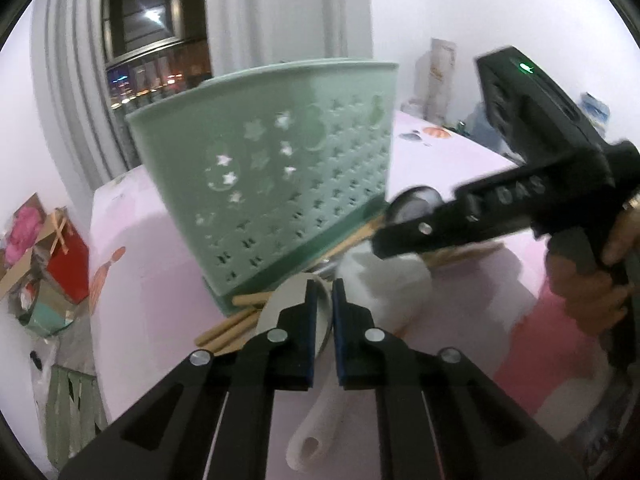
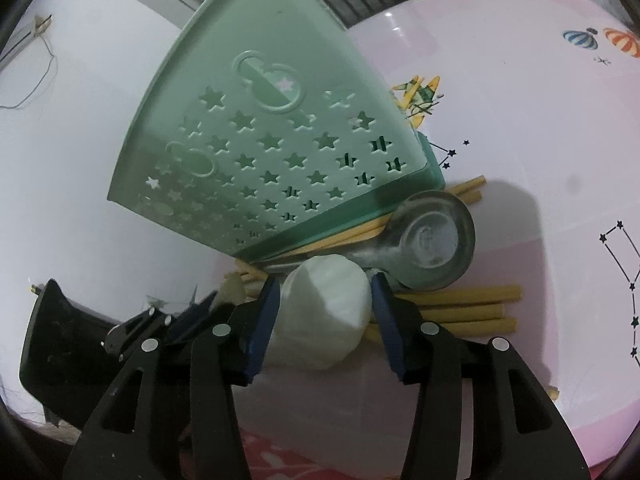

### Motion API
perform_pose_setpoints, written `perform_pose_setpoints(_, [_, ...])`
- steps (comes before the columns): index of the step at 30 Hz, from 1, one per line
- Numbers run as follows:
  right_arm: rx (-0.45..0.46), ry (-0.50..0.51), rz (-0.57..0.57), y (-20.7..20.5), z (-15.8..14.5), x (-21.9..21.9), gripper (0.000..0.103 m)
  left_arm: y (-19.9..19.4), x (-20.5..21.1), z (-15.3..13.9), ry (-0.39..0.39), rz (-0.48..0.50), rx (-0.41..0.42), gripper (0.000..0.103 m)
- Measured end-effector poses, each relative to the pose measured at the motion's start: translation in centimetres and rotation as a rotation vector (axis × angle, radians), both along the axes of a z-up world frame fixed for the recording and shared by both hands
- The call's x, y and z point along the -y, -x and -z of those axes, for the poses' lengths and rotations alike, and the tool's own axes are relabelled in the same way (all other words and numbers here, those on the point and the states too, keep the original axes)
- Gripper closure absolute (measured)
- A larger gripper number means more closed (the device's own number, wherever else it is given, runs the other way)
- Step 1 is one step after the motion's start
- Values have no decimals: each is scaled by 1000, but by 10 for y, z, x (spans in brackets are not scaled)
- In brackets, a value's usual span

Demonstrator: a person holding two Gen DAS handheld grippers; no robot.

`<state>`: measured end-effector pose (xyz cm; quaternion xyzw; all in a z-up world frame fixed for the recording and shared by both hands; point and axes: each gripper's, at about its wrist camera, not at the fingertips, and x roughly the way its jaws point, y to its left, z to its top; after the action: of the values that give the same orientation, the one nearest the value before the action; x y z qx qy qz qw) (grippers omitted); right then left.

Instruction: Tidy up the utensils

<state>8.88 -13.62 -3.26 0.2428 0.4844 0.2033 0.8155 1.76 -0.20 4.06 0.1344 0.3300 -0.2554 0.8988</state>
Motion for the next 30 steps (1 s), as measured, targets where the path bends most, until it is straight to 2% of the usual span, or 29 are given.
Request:
perform_pose_setpoints(3, [-2, 3, 3, 0, -1, -6, 57, 7, 4, 1, -15, 35, 2, 93])
perform_pose_setpoints(5, [-3, -5, 6, -1, -1, -5, 57, 9, 6, 1, -21, 50, 3, 79])
perform_pose_setpoints(6, [-8, -19, 11, 2, -6, 1, 57, 10, 7, 1, -25, 52, 6, 67])
perform_pose_setpoints(7, [-14, -32, 16, 7, -13, 7, 57, 13, 8, 1, -27, 59, 15, 61])
perform_pose_setpoints(9, [-25, -62, 20, 9, -9, 15, 57, 18, 12, 3, -46, 88, 27, 59])
perform_pose_setpoints(11, [-41, -89, 28, 9, -7, 19, 58, 20, 25, 9, -111, 124, 24, 53])
perform_pose_setpoints(14, [-50, -98, 34, 9, -9, 27, 58, 23, 41, 23, -226, 134, 34, 53])
perform_pose_setpoints(19, [-63, -111, 37, 8, -5, 30, 57, 29, 51, 29, -306, 133, 74, 62])
perform_pose_setpoints(23, [-84, -134, 28, 6, -11, 36, 57, 28, 51, 29, -279, 139, 59, 62])
perform_pose_setpoints(26, [-114, -211, 34, 8, -6, 42, 57, 18, 39, 23, -215, 141, 20, 62])
perform_pose_setpoints(30, [-131, -239, 44, 8, 1, 47, 79, 11, 28, 19, -153, 130, -10, 62])
